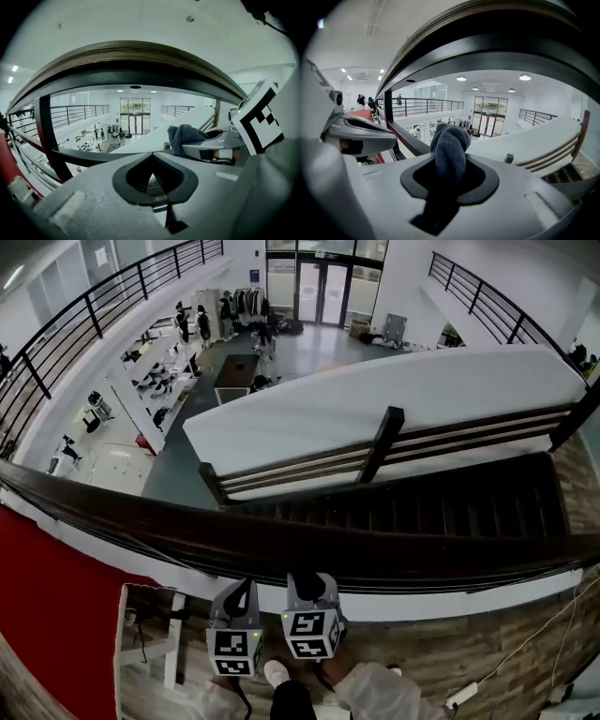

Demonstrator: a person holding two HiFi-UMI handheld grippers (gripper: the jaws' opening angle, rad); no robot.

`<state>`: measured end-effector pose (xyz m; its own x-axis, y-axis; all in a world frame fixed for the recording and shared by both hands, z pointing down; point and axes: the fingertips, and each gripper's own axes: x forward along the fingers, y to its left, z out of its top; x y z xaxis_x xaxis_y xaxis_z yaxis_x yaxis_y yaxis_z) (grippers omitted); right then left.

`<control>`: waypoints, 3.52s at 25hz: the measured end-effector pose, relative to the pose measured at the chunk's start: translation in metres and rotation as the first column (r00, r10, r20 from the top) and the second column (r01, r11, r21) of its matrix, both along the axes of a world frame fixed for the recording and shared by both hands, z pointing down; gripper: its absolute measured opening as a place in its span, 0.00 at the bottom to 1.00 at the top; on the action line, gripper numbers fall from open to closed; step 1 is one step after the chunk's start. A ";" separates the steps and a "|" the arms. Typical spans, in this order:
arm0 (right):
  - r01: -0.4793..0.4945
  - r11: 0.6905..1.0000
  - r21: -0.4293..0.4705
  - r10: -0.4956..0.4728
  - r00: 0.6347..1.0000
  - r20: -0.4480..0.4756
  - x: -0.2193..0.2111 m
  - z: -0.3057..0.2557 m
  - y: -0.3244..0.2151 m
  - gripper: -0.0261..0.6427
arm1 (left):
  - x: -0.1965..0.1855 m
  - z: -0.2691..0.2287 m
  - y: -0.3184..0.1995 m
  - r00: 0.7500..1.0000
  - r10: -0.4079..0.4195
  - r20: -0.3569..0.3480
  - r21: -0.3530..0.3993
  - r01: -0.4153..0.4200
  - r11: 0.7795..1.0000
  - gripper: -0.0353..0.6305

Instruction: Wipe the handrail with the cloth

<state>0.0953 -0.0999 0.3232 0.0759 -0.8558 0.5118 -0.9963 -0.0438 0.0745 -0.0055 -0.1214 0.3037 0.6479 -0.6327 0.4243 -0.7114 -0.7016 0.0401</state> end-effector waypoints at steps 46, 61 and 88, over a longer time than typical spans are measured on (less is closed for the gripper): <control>-0.376 0.924 0.068 0.373 0.926 0.059 0.429 0.003 0.278 0.19 | 0.444 0.011 0.251 0.918 0.397 0.019 -0.001 -0.397 0.918 0.06; -0.468 0.880 0.076 0.459 0.882 0.108 0.570 0.001 0.373 0.19 | 0.573 0.000 0.339 0.866 0.499 -0.028 0.004 -0.499 0.867 0.06; -0.641 0.764 0.068 0.643 0.751 -0.150 0.746 0.004 0.507 0.19 | 0.637 0.002 0.426 0.759 0.650 -0.041 -0.029 -0.651 0.759 0.06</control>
<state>0.8409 0.4066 0.3268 0.6869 -0.5820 0.4352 -0.7079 -0.6712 0.2199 0.6314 0.3047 0.3055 0.9089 -0.0385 0.4152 -0.0829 -0.9925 0.0895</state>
